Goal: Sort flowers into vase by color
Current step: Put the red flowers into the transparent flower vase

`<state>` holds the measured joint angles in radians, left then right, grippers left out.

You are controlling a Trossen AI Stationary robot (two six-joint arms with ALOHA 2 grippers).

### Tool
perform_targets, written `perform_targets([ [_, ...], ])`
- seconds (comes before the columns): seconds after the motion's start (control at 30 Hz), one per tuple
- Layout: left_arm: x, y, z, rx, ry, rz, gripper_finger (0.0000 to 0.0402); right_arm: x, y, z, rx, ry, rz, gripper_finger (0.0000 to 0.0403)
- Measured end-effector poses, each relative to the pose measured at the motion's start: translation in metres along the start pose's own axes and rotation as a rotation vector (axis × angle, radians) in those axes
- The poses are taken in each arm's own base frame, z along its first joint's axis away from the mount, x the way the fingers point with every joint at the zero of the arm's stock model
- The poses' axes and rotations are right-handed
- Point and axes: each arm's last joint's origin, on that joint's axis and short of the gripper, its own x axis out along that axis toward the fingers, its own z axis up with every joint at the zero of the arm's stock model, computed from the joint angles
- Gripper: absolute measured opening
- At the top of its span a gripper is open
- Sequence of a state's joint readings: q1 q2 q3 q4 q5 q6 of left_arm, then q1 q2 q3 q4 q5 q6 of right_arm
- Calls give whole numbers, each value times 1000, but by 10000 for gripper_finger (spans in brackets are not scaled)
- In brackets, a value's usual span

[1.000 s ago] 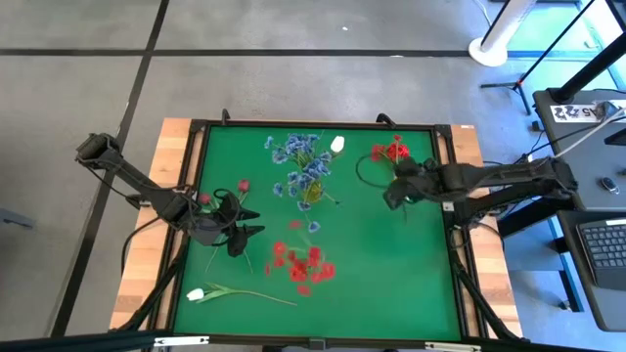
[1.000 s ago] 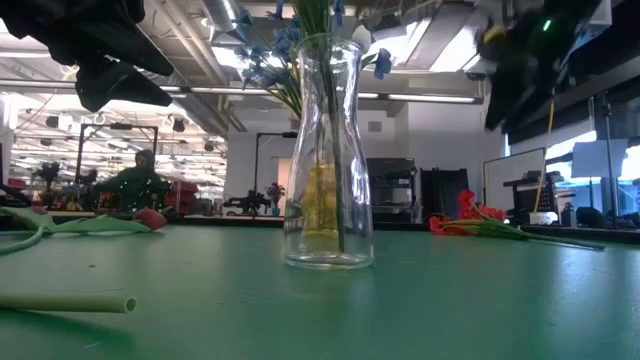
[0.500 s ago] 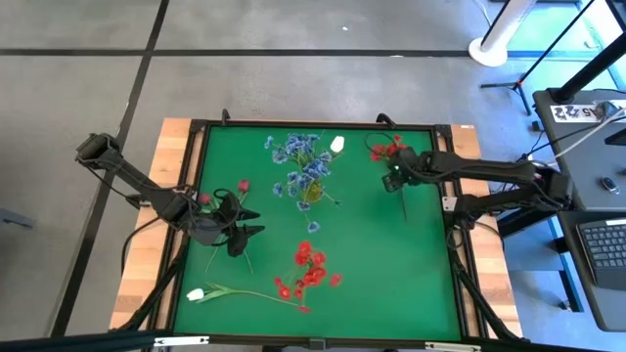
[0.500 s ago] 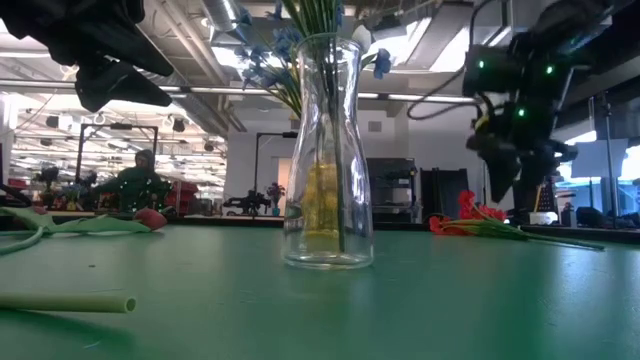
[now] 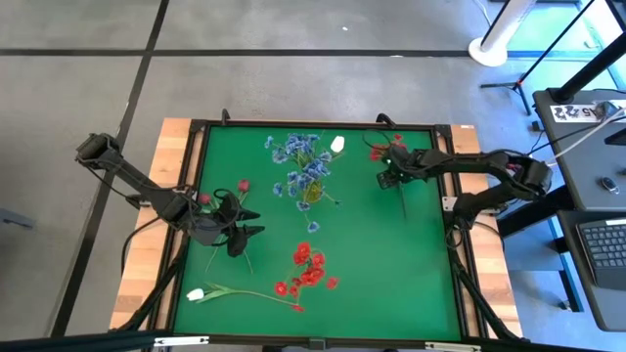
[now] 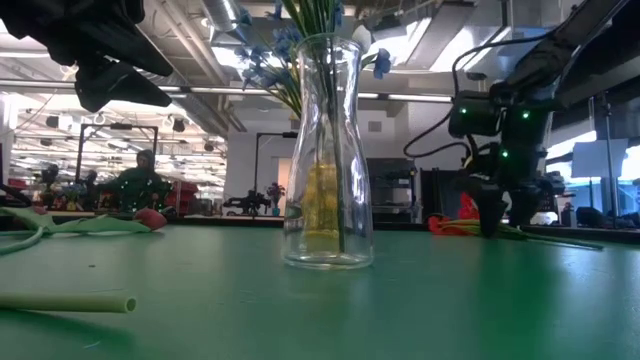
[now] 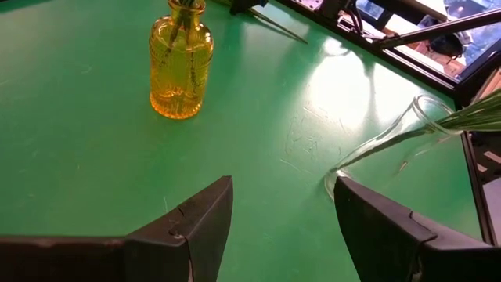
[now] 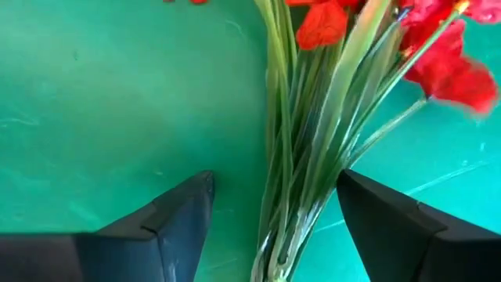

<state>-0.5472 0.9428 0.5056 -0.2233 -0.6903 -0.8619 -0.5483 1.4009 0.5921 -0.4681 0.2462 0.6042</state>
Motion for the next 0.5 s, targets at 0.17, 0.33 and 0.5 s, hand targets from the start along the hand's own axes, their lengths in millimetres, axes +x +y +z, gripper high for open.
perform_targets([
  [0.17,0,0,0,0,0,0,218,10,2,-1,-28,30,-33,244],
  [0.33,0,0,0,0,0,0,218,8,3,0,-46,27,12,144],
  [0.5,0,0,0,0,0,0,218,-2,2,1,-66,6,69,23],
])
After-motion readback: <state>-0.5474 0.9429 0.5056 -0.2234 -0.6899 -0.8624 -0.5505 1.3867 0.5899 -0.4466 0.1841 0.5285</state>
